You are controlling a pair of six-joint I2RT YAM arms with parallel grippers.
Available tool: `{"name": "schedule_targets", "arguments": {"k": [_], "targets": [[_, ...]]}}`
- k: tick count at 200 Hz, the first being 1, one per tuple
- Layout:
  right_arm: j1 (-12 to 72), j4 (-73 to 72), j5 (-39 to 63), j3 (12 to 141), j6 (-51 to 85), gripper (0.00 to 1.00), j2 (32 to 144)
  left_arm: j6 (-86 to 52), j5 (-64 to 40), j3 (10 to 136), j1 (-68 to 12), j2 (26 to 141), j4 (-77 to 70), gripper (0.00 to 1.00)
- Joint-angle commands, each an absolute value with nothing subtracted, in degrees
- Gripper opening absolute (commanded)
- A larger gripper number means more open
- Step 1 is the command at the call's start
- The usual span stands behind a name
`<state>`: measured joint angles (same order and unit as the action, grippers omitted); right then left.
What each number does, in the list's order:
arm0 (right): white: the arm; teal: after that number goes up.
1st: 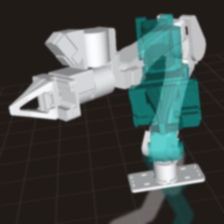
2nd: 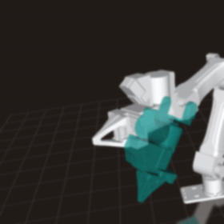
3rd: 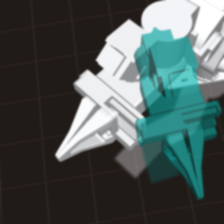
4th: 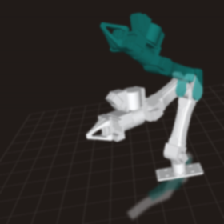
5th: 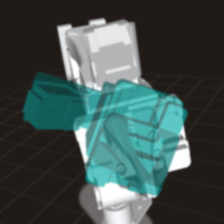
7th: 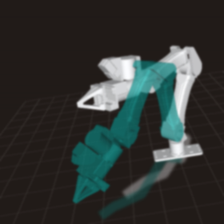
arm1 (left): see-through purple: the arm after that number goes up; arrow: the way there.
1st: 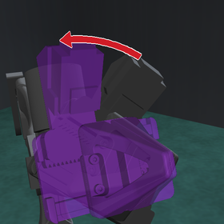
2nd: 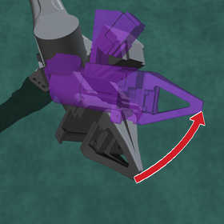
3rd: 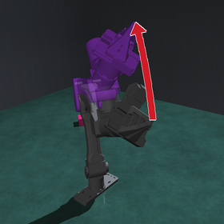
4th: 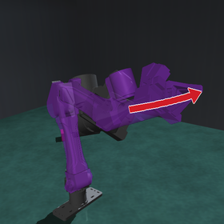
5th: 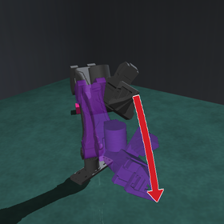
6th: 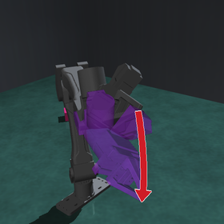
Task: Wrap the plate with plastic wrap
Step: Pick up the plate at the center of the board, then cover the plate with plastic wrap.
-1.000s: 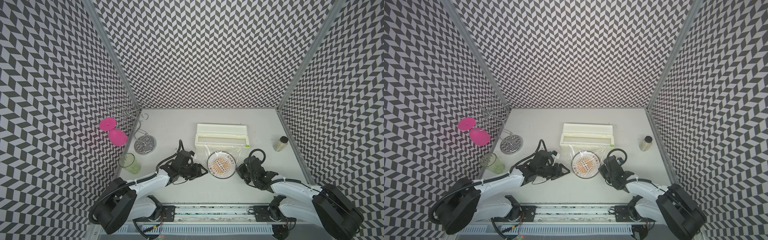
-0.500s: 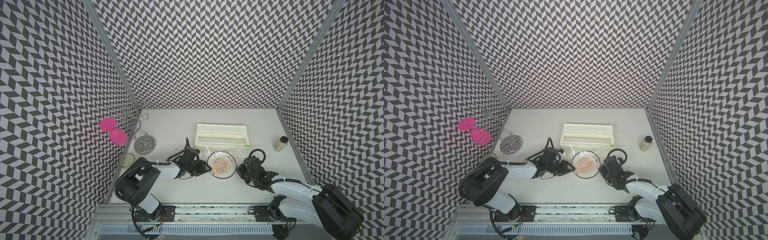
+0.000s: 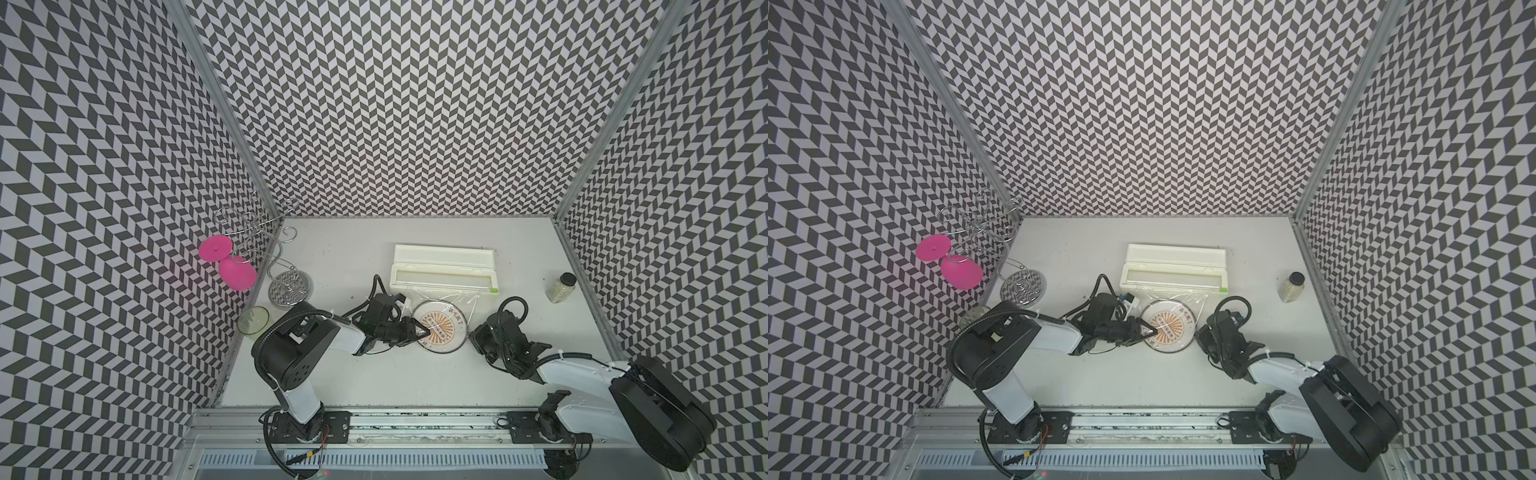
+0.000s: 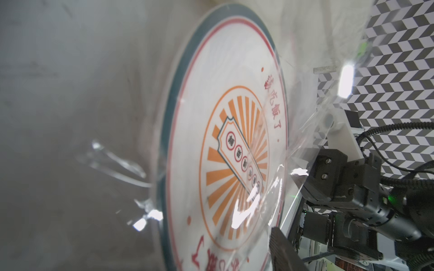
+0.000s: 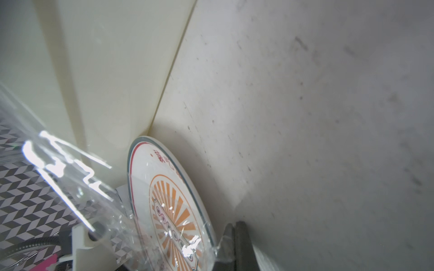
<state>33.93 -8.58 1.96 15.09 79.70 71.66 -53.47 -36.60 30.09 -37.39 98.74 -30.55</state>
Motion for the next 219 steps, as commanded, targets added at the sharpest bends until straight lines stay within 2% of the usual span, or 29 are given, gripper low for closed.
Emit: {"name": "schedule_targets", "arguments": {"k": [1,34,63,103,132,181,200,219], "targets": [[33.9,4.7,3.3,10.7,79.1,0.0,73.6,-57.0,-37.7,28.8,-37.5,98.2,-37.6,0.39],[33.9,2.5,2.9,9.6,77.8,0.0,69.8,-62.3,-39.6,26.9,-36.5,98.4,-43.3,0.16],[33.9,5.6,1.0,8.0,79.5,0.0,65.4,-66.4,-41.3,24.7,-35.5,96.7,-46.4,0.0],[33.8,5.9,-3.0,7.0,80.0,0.0,60.1,-65.1,-43.9,24.7,-34.5,93.3,-40.8,0.0],[33.5,4.0,-4.5,9.5,77.0,0.0,60.8,-65.1,-47.4,24.9,-34.7,92.1,-39.1,0.0],[31.5,-15.9,1.0,12.2,69.7,0.0,66.7,-66.1,-51.9,25.4,-35.6,92.6,-40.2,0.0],[28.8,-21.7,7.6,15.2,66.2,0.18,68.3,-66.5,-52.9,25.8,-35.8,93.0,-41.2,0.0],[25.9,-25.4,15.6,15.8,62.5,0.41,68.7,-66.2,-53.2,25.9,-35.8,93.5,-41.1,0.0]]}}
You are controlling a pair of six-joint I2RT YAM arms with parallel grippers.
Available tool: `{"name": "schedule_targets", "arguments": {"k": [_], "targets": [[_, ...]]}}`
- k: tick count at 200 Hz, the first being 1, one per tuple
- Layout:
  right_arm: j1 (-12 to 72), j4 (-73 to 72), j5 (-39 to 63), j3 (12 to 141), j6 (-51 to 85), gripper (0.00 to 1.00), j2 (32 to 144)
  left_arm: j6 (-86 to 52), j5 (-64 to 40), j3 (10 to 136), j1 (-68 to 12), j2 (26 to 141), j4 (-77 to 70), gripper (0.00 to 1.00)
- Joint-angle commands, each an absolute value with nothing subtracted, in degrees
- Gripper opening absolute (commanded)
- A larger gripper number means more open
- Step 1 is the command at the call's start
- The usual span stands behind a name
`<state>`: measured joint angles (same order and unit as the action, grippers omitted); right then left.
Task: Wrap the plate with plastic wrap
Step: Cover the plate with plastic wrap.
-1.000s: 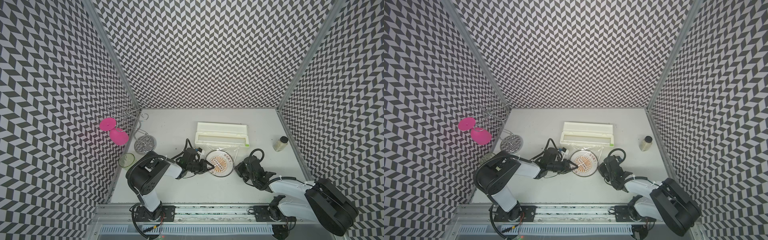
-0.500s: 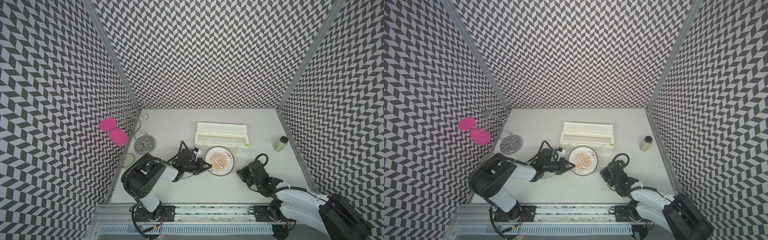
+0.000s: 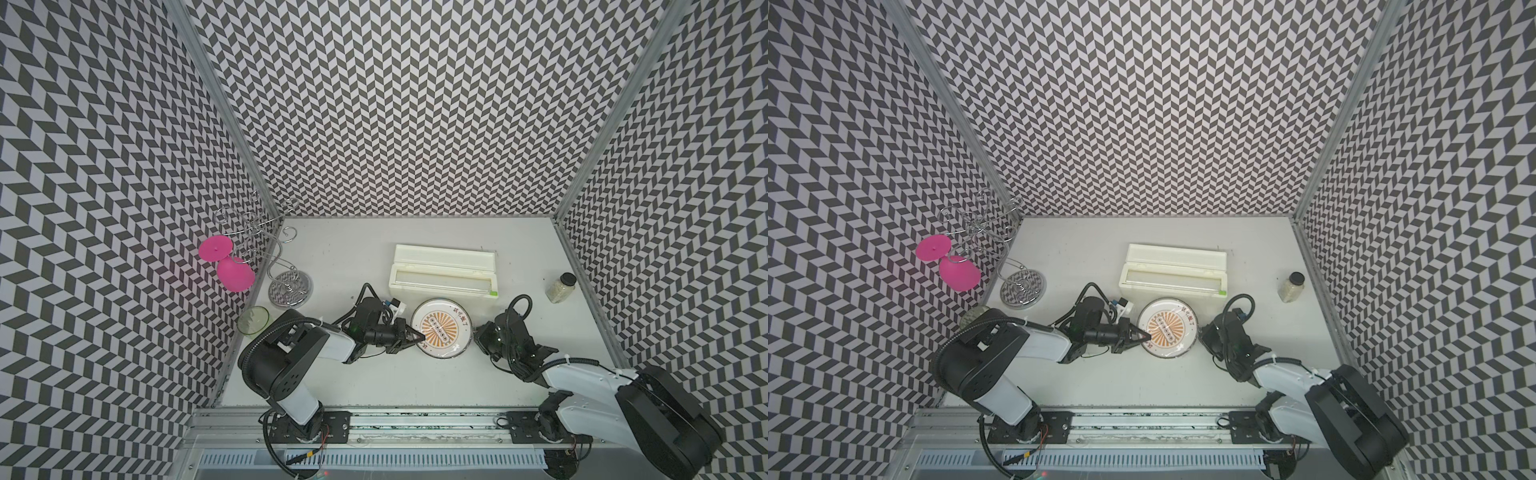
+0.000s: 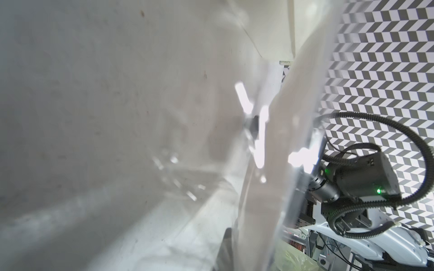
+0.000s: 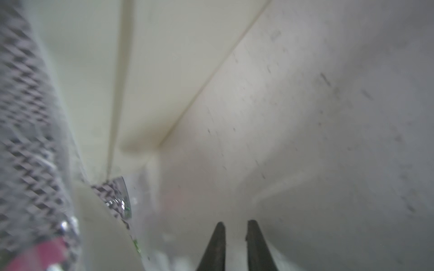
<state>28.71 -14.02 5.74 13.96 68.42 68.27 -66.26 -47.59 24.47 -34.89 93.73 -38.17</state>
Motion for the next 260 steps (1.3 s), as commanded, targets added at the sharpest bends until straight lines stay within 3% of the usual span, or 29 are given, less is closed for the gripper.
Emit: {"name": "schedule_targets", "arguments": {"k": [1,16,45,65,94,127,170,207,260], "targets": [[25.8,-25.7,16.0,15.9,62.3,0.42,68.7,-66.2,-53.3,25.9,-35.8,93.5,-41.1,0.0],[23.9,-28.3,21.0,15.8,60.0,0.49,68.1,-65.7,-53.5,25.7,-35.8,93.9,-41.2,0.0],[22.0,-25.2,29.7,19.4,53.7,0.51,68.5,-64.3,-53.6,26.0,-35.8,95.0,-39.9,0.0],[21.1,-9.9,29.4,24.3,48.4,0.58,71.4,-64.5,-53.7,26.0,-35.4,95.0,-40.1,0.0],[16.1,9.8,26.4,26.7,43.5,0.6,75.4,-65.8,-53.8,25.5,-32.9,93.7,-40.6,0.0],[11.6,19.7,19.2,25.6,43.9,0.61,71.6,-66.0,-54.2,25.9,-31.0,92.3,-40.2,0.0],[6.9,27.0,22.7,30.3,42.2,0.64,63.9,-65.0,-54.0,26.4,-30.7,93.7,-39.3,0.0],[14.4,29.8,30.6,29.6,49.1,0.61,55.3,-64.6,-53.3,26.8,-30.7,93.9,-38.7,0.0],[31.2,22.3,27.2,31.7,61.8,0.6,56.9,-63.4,-51.8,28.2,-32.1,93.6,-36.0,0.0]]}}
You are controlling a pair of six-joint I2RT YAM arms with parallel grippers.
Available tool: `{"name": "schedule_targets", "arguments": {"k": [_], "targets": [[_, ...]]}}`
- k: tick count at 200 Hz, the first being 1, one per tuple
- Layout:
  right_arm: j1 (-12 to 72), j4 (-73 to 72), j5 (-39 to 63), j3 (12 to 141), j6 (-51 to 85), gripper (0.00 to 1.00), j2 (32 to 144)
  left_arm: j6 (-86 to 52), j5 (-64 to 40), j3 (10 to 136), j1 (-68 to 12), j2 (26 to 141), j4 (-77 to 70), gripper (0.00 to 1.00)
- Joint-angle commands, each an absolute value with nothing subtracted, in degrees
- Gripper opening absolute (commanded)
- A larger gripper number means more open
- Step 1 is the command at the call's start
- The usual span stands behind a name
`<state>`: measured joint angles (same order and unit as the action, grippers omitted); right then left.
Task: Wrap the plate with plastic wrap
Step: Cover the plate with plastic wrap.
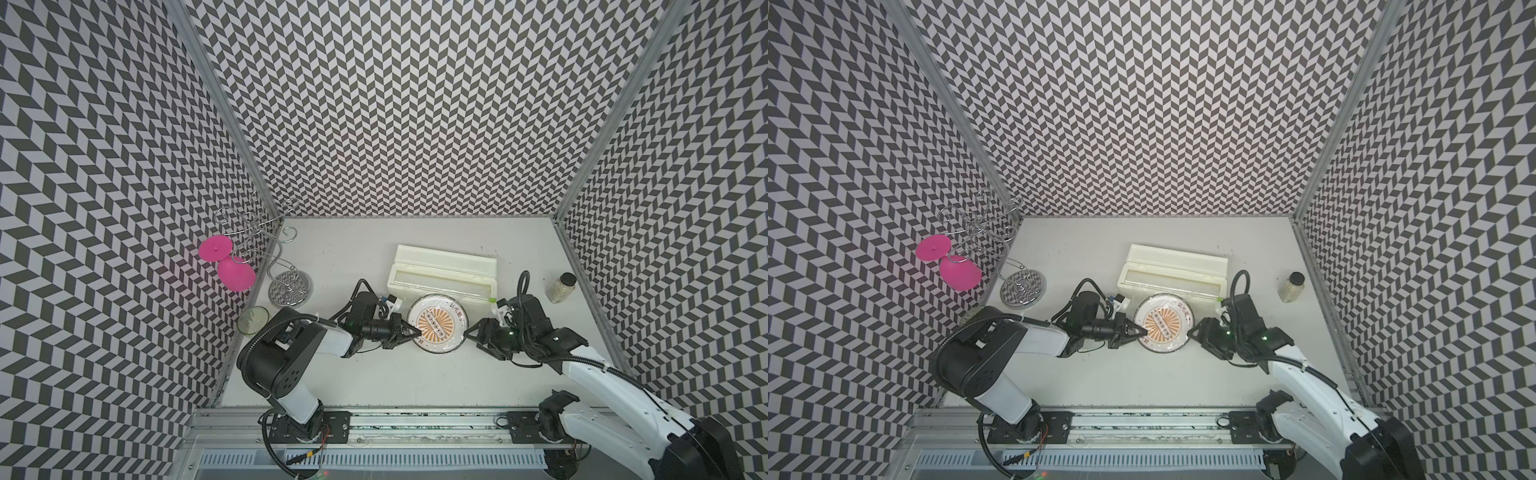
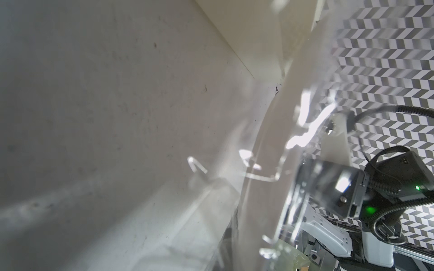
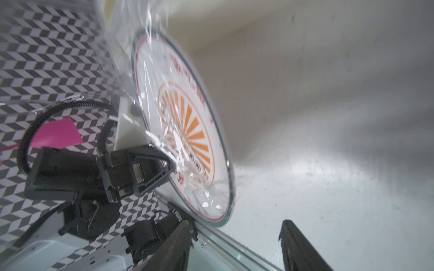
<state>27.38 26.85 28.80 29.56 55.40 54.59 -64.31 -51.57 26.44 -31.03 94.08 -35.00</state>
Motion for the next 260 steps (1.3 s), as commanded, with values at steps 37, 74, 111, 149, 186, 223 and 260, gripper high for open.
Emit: {"name": "schedule_targets", "arguments": {"k": [37,74,111,149,186,223,260], "targets": [[32.3,15.6,23.6,33.1,61.0,0.53,64.4,-63.1,-50.9,28.8,-33.9,92.8,-34.3,0.0],[31.4,8.3,19.5,32.0,59.1,0.5,67.2,-62.4,-50.1,28.1,-34.9,91.3,-32.7,0.0],[30.2,-14.5,22.0,19.9,64.4,0.4,58.9,-61.9,-49.8,27.6,-34.9,91.1,-31.9,0.0],[28.8,-14.4,27.3,17.9,64.8,0.14,57.2,-62.1,-49.8,27.8,-34.9,91.1,-31.9,0.0],[24.2,-15.9,32.2,13.2,66.8,0.03,54.3,-62.2,-49.5,27.1,-34.3,89.3,-30.6,0.0],[20.5,3.3,29.6,15.2,61.0,0.56,49.7,-60.0,-48.5,27.7,-33.7,87.2,-26.0,0.0],[17.7,15.1,25.4,21.9,54.8,0.71,46.9,-59.8,-48.3,27.1,-34.3,85.9,-24.6,0.0]]}}
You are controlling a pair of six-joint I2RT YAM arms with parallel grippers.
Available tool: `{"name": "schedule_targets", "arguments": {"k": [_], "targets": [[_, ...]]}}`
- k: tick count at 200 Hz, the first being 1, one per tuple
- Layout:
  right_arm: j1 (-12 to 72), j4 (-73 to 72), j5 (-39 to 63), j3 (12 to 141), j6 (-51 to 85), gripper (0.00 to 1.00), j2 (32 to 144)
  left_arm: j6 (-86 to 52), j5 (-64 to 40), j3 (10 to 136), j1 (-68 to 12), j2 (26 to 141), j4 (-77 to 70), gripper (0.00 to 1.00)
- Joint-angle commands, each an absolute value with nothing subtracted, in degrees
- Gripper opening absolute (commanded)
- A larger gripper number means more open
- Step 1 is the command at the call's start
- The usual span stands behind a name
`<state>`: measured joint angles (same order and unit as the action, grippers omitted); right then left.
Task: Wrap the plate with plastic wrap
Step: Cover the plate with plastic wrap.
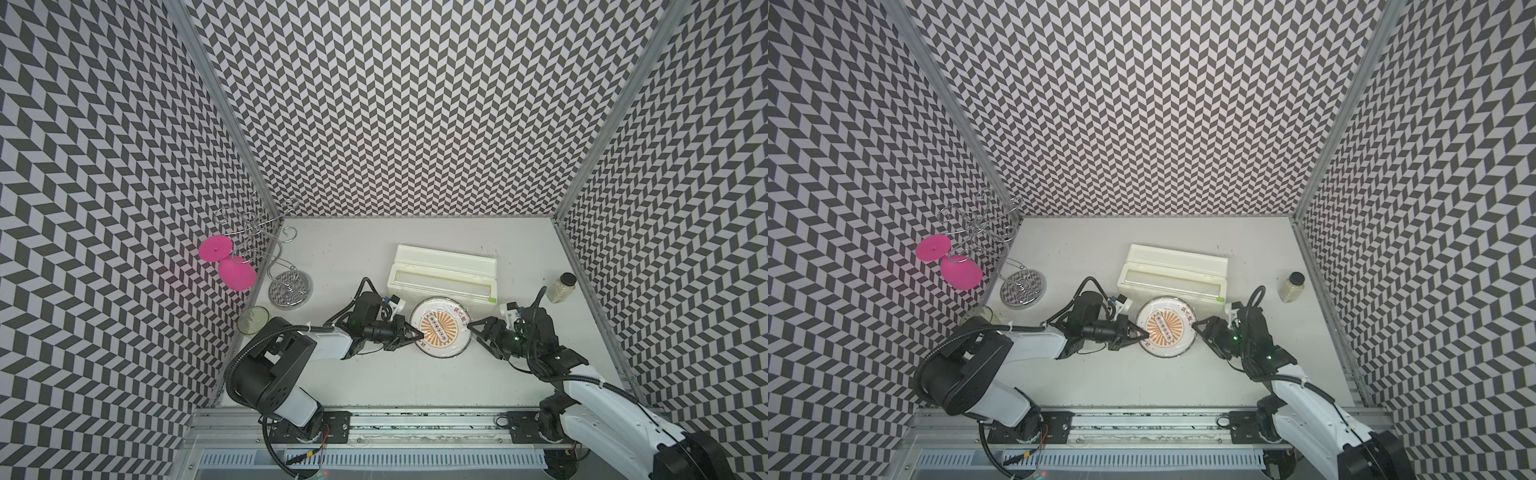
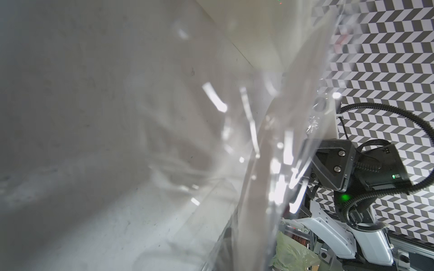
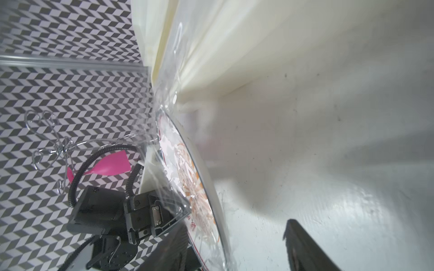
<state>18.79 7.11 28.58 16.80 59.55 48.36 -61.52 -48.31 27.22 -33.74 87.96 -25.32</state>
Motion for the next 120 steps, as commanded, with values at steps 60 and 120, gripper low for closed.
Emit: {"name": "schedule_targets", "arguments": {"k": [60,120], "targets": [[17.5,18.8,21.8,36.6,47.9,0.7,61.6,-59.9,-47.6,25.8,-35.9,85.5,-24.9,0.0],[18.1,15.4,19.6,36.1,44.9,0.63,70.4,-60.0,-47.5,25.7,-36.1,85.2,-24.9,0.0]]}}
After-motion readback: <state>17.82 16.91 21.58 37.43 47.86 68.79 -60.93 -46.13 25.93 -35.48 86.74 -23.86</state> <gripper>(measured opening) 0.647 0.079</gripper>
